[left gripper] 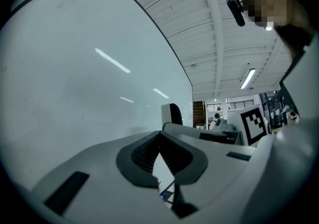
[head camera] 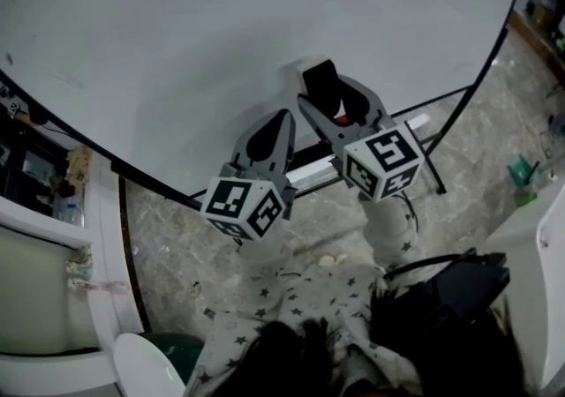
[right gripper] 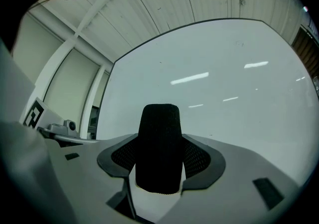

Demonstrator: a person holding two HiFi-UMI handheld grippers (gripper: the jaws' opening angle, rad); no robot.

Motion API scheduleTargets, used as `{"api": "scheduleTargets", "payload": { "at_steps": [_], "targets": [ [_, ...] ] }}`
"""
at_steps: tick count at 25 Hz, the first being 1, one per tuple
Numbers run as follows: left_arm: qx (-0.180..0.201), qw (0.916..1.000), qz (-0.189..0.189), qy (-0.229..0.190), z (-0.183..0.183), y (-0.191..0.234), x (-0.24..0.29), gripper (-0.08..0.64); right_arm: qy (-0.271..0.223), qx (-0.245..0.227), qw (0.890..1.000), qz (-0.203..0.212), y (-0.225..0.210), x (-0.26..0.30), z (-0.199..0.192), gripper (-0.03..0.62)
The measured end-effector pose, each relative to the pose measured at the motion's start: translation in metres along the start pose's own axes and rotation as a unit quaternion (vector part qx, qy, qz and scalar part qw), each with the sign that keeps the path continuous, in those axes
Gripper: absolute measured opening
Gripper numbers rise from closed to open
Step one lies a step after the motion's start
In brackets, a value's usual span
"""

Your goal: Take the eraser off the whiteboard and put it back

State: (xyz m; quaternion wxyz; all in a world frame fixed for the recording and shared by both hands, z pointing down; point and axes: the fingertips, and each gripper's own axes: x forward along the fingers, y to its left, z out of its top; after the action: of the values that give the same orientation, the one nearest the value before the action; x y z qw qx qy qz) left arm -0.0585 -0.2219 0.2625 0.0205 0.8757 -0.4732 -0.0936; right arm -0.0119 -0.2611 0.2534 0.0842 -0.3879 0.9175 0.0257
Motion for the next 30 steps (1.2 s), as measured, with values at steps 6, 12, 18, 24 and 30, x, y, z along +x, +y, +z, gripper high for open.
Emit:
{"api": "scheduleTargets", "payload": {
  "at_steps": [6,12,18,24,30],
  "targets": [
    [0.003,1.0,0.005,-0.004,-0.003,0.004,-0.003,0.002,-0.005,0.005,1.0,-0.004,-0.001,-0.004,-0.003,0.258],
    [0.022,0.9996,0.003,-0.015,-0.002,-0.003,-0.002,0.002,-0.011,0.004,1.0,-0.005,-0.005,-0.009,-0.002,0.258],
    [0.024,0.9997,0.001,-0.009,-0.005,-0.003,-0.001,0.002,-0.013,0.004,1.0,-0.001,-0.004,-0.007,-0.002,0.258],
    [0.023,0.9997,0.002,-0.008,-0.001,-0.002,-0.002,0.002,-0.014,0.004,1.0,0.0,-0.003,-0.004,0.003,0.258],
    [0.027,0.9996,0.004,-0.009,0.0,-0.012,0.002,0.002,-0.018,0.003,1.0,0.004,-0.008,-0.012,0.008,0.258]
  ]
}}
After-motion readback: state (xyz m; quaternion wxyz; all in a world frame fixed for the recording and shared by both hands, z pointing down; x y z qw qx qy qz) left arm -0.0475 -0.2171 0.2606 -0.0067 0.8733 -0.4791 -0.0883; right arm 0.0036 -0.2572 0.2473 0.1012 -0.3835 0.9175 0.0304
